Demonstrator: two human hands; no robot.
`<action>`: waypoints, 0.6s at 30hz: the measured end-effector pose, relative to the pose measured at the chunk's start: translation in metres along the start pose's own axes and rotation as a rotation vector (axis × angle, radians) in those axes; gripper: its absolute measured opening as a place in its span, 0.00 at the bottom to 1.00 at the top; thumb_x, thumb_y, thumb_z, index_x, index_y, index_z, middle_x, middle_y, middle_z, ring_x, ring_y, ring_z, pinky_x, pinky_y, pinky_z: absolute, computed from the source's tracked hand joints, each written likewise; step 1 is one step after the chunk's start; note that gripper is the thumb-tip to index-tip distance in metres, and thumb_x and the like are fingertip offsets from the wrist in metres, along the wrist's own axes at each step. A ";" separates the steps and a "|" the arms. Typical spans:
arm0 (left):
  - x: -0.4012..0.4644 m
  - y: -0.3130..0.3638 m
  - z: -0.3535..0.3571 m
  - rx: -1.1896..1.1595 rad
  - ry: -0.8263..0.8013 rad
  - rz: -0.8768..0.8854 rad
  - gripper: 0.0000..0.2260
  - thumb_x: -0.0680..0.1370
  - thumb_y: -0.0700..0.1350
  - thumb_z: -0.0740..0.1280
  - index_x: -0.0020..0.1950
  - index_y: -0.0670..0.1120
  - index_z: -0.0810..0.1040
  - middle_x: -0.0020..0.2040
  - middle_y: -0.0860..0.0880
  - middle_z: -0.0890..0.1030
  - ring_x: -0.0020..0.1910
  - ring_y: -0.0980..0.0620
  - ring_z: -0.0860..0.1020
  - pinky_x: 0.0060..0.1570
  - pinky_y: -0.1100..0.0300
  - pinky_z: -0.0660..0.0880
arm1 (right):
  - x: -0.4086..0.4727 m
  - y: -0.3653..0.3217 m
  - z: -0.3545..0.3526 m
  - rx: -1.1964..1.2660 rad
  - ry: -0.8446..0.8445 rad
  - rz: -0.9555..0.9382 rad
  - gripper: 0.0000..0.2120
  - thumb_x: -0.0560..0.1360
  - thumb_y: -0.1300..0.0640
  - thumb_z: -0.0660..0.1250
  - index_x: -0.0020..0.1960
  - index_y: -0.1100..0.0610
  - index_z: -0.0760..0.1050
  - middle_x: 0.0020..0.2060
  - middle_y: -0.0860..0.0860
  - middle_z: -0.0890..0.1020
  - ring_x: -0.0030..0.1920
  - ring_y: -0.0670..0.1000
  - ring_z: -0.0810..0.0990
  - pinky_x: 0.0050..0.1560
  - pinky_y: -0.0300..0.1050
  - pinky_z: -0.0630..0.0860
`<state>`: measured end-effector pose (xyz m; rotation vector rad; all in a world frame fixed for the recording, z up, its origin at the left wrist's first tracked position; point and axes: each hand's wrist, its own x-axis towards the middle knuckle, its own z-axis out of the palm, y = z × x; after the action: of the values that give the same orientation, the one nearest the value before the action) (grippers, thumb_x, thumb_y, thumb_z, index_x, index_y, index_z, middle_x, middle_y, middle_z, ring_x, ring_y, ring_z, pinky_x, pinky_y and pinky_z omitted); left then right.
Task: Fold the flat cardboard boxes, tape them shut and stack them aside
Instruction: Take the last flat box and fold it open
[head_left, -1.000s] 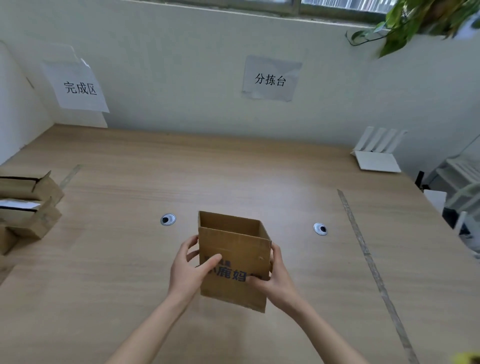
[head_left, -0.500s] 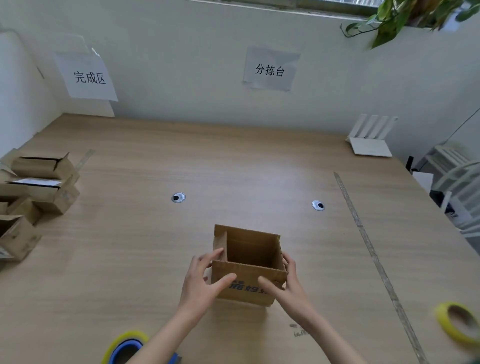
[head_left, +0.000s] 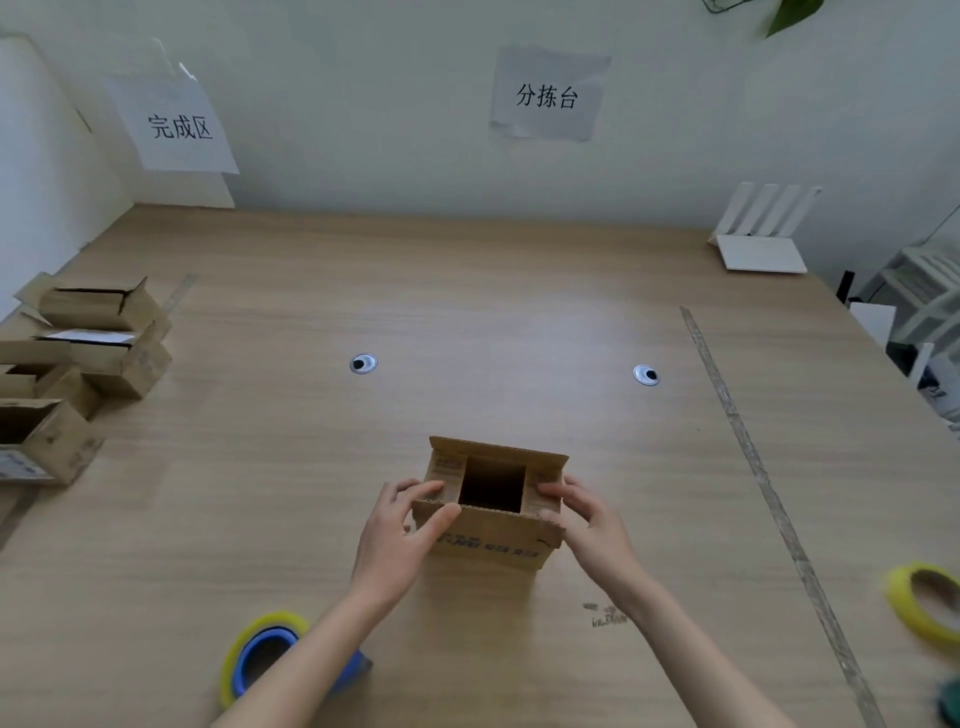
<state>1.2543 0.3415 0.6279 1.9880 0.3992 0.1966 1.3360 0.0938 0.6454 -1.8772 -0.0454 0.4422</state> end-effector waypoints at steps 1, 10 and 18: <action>0.002 0.001 0.001 0.007 0.022 -0.007 0.26 0.69 0.76 0.65 0.61 0.65 0.78 0.59 0.68 0.72 0.60 0.66 0.73 0.57 0.54 0.77 | 0.000 -0.001 0.000 -0.046 0.015 -0.024 0.09 0.81 0.53 0.68 0.60 0.44 0.83 0.73 0.38 0.68 0.74 0.41 0.66 0.74 0.47 0.66; 0.010 0.007 0.012 0.168 0.111 -0.012 0.36 0.73 0.60 0.73 0.73 0.75 0.55 0.52 0.60 0.74 0.49 0.60 0.76 0.43 0.57 0.76 | -0.008 0.009 0.006 -0.061 0.119 -0.231 0.20 0.74 0.54 0.77 0.59 0.41 0.72 0.65 0.33 0.76 0.66 0.37 0.75 0.66 0.51 0.77; 0.020 0.010 0.002 0.395 0.022 0.056 0.25 0.76 0.62 0.70 0.72 0.65 0.70 0.62 0.58 0.70 0.51 0.52 0.78 0.46 0.53 0.78 | 0.001 0.015 -0.002 -0.531 0.091 -0.430 0.16 0.80 0.43 0.66 0.67 0.36 0.72 0.72 0.30 0.66 0.69 0.38 0.71 0.58 0.47 0.79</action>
<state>1.2758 0.3432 0.6356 2.3887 0.4202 0.1852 1.3349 0.0870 0.6316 -2.3242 -0.5403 0.0424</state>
